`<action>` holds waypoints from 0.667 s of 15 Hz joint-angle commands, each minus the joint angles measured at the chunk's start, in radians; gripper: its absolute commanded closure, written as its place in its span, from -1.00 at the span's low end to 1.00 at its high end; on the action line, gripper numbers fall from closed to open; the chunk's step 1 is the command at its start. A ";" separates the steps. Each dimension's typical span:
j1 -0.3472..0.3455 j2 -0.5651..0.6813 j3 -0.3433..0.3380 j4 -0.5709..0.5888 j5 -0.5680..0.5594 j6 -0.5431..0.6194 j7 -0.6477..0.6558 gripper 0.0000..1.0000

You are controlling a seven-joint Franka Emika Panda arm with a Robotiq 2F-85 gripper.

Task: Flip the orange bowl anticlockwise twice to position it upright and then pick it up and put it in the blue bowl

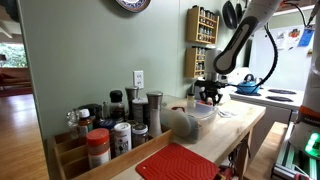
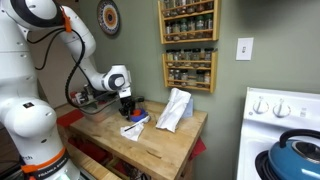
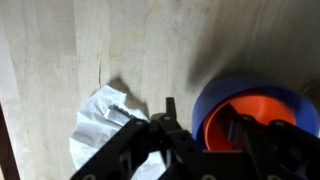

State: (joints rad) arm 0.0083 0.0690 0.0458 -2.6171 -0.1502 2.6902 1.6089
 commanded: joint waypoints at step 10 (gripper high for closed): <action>0.023 -0.223 0.011 -0.095 0.387 -0.101 -0.633 0.96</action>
State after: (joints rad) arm 0.0150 -0.0168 0.0553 -2.6517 0.2135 2.6562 1.0718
